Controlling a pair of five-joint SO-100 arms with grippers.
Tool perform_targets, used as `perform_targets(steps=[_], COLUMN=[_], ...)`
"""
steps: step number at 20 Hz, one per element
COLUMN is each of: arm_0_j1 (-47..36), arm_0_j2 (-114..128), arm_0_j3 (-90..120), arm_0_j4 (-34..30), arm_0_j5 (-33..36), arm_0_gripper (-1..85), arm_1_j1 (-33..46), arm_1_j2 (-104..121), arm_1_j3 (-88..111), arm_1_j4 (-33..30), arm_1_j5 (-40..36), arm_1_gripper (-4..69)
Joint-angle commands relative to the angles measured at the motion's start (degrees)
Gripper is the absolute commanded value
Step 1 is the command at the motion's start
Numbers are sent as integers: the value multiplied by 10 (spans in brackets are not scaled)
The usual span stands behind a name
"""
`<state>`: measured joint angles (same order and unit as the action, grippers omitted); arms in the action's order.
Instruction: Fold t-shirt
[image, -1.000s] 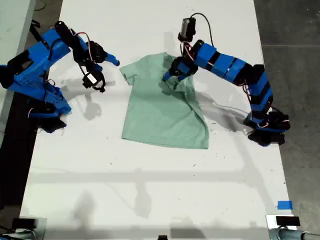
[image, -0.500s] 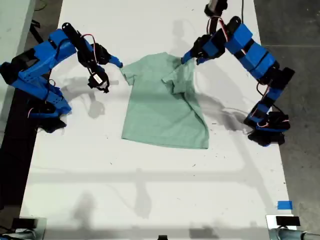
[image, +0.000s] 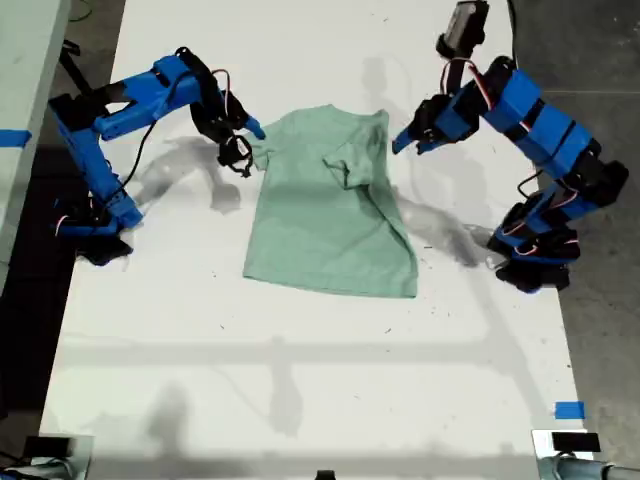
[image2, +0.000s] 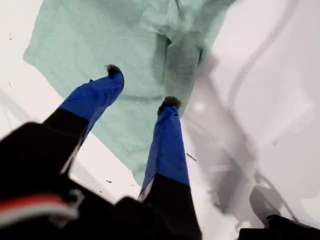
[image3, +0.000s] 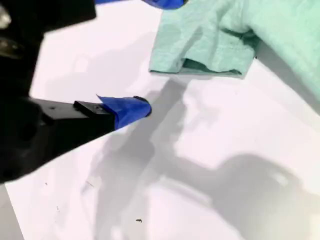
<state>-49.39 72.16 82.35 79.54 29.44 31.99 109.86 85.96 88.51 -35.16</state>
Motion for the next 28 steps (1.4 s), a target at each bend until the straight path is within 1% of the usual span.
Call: perform_targets(steps=[1, 2, 5, 7, 8, 10, 11, 15, 20, 25, 28], arm_0_j1=[-14, -18, -34, -44, -52, -71, -74, -64, -48, -54, -52], arm_0_j2=[-59, -91, -174, -199, -213, -233, -229, -149, -48, -6, -31], arm_0_j3=[-88, -118, -196, -214, -217, -221, -219, -193, -181, -181, -199], arm_0_j4=[1, 7, 31, 33, 33, 46, 51, 59, 77, 93, 109], arm_0_j5=[-4, -7, -25, -30, -30, -37, -34, -33, -36, -9, 10], arm_0_gripper=[355, 354, 318, 276, 252, 135, 103, 34, 19, 13, 1], arm_1_j1=[-15, -18, -22, -24, -25, -25, -25, -30, -35, -33, -33], arm_1_j2=[62, 74, 99, 112, 120, 134, 140, 150, 185, 209, 216], arm_1_j3=[14, 25, 54, 69, 73, 82, 85, 98, 137, 170, 184], arm_1_j4=[-19, -19, -22, -25, -27, -31, -34, -39, -48, -59, -68], arm_1_j5=[14, 18, 22, 25, 25, 26, 26, 31, 40, 45, 47], arm_1_gripper=[184, 179, 168, 161, 156, 151, 149, 140, 130, 122, 119])
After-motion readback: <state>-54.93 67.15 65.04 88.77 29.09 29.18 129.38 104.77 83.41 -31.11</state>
